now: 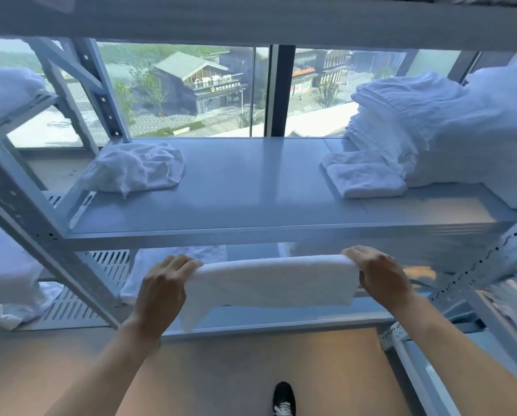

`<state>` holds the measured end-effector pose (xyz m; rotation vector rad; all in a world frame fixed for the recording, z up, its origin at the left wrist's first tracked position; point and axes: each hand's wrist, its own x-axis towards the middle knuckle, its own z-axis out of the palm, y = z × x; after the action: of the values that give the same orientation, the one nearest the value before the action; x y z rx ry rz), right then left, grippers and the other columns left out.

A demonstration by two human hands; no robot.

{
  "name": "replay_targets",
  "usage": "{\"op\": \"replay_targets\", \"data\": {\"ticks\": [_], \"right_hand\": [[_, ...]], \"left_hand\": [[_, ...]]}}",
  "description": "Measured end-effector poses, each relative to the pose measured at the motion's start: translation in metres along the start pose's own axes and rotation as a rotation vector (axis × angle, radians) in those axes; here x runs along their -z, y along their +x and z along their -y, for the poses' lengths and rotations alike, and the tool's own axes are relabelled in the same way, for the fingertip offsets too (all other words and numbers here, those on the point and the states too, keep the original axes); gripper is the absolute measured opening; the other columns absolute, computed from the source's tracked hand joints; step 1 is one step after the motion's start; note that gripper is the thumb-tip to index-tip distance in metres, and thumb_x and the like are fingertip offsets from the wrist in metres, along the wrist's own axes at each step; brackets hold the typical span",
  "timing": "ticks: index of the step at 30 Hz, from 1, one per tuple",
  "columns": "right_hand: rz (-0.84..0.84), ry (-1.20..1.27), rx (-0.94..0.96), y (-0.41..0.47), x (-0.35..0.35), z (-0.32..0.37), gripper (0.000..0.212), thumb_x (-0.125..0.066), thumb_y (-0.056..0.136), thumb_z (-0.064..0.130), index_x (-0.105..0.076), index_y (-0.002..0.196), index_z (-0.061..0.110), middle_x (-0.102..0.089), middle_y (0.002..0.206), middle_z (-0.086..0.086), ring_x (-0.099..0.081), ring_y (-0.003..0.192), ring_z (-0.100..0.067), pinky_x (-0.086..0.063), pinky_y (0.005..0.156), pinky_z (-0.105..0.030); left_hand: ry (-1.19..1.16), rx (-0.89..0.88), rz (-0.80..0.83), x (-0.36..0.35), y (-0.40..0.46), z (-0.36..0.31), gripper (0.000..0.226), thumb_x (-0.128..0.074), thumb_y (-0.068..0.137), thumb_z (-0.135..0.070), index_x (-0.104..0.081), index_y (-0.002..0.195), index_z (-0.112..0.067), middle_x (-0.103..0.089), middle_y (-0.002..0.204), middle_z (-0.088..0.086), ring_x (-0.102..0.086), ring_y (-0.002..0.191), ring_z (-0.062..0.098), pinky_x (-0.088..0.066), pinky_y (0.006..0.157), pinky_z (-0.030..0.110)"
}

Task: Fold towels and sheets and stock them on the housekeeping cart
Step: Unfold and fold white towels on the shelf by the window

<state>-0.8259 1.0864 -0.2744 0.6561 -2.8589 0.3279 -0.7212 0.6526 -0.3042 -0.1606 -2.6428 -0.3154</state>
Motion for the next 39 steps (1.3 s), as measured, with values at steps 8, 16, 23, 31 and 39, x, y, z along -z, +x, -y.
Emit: {"op": "replay_targets", "data": {"ticks": [8,16,23,31,39], "right_hand": [[-0.001,0.021,-0.041,0.081,-0.028,-0.08,0.035,-0.057,0.08,-0.012,-0.071,0.102,0.012,-0.07,0.091,-0.007,-0.067,0.085,-0.035,-0.052,0.069,-0.039],[-0.026,-0.02,-0.035,0.174,-0.062,-0.108,0.017,-0.067,0.082,-0.003,-0.068,0.089,0.012,-0.064,0.074,-0.006,-0.063,0.067,-0.037,-0.049,0.055,-0.036],[-0.037,-0.004,-0.02,0.27,-0.077,-0.094,0.027,-0.057,0.07,-0.016,-0.061,0.082,0.009,-0.06,0.074,-0.011,-0.061,0.071,-0.039,-0.046,0.063,-0.042],[-0.132,-0.002,-0.092,0.329,-0.092,-0.071,0.06,-0.058,0.071,-0.015,-0.065,0.128,0.005,-0.067,0.124,-0.016,-0.061,0.109,-0.042,-0.043,0.092,-0.047],[0.267,0.246,0.22,0.244,-0.142,0.007,0.054,-0.064,0.096,0.047,-0.056,0.143,0.021,-0.042,0.159,0.0,-0.039,0.147,-0.024,-0.032,0.117,-0.045]], "left_hand": [[0.015,0.031,0.027,-0.066,0.103,0.007,0.036,-0.061,0.075,0.01,-0.071,0.097,-0.017,-0.067,0.095,-0.001,-0.064,0.085,0.03,-0.052,0.063,0.038],[0.082,0.176,-0.001,-0.094,0.164,0.052,0.022,-0.073,0.083,0.003,-0.07,0.098,-0.012,-0.065,0.092,0.005,-0.064,0.08,0.037,-0.05,0.061,0.043],[0.212,0.201,0.02,-0.099,0.216,0.104,0.043,-0.049,0.066,0.004,-0.071,0.097,-0.015,-0.068,0.087,0.006,-0.065,0.083,0.036,-0.041,0.072,0.044],[0.196,0.298,-0.014,-0.112,0.276,0.145,0.062,-0.056,0.067,0.019,-0.068,0.12,-0.012,-0.067,0.117,0.012,-0.06,0.104,0.039,-0.04,0.089,0.049],[-0.099,0.01,0.194,-0.154,0.205,0.051,0.036,-0.058,0.094,-0.031,-0.066,0.127,-0.017,-0.063,0.13,0.006,-0.063,0.113,0.031,-0.051,0.092,0.045]]}}
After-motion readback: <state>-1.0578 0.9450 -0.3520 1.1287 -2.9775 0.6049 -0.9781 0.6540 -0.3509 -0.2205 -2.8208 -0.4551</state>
